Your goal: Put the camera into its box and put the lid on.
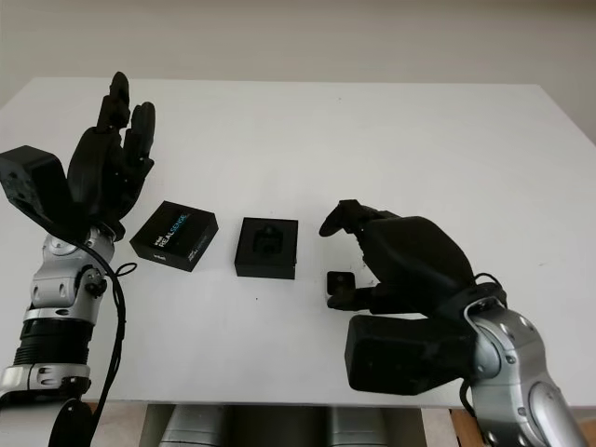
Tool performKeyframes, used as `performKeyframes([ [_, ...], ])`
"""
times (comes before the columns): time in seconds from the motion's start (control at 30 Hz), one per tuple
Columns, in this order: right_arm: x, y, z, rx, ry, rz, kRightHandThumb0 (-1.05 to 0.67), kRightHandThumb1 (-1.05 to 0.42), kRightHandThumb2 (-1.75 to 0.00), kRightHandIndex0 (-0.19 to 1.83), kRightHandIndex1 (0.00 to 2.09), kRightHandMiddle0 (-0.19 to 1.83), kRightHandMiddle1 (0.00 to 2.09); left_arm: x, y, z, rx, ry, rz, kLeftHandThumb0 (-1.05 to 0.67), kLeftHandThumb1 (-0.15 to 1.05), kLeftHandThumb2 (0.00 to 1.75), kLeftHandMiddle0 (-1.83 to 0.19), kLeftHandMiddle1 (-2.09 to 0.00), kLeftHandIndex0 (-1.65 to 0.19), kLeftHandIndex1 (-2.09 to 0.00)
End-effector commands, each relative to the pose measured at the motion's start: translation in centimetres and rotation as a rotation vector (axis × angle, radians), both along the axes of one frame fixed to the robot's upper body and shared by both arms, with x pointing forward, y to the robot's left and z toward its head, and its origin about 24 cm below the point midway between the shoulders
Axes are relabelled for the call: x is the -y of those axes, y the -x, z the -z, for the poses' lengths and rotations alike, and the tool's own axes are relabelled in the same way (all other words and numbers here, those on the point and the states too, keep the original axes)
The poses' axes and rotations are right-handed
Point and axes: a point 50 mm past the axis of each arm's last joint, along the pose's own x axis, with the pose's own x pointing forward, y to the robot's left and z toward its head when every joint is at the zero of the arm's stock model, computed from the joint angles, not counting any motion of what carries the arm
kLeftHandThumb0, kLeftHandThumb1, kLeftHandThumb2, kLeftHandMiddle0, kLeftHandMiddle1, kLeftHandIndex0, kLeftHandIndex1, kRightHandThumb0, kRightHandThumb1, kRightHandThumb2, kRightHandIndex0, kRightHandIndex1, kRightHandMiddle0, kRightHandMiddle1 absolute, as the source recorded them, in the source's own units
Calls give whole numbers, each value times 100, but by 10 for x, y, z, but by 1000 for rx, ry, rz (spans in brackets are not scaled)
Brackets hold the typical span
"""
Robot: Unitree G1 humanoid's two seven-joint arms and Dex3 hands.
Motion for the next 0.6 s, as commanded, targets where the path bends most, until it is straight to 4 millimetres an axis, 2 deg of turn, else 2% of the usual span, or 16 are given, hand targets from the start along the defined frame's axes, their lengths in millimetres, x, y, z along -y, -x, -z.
performKeyframes([
  [0.0, 1, 4, -3, 5, 10, 9, -63, -95, -6, 23, 3, -12, 117, 1, 0, -5, 22, -1, 9, -68, 105, 43, 19, 0, 19, 0],
  [0.57, 6, 3, 13, -7, 79, 63, -52, -95, -6, 23, 5, 3, 95, 1, 0, -6, 19, 8, 13, -67, 105, 44, 19, 0, 19, 0],
])
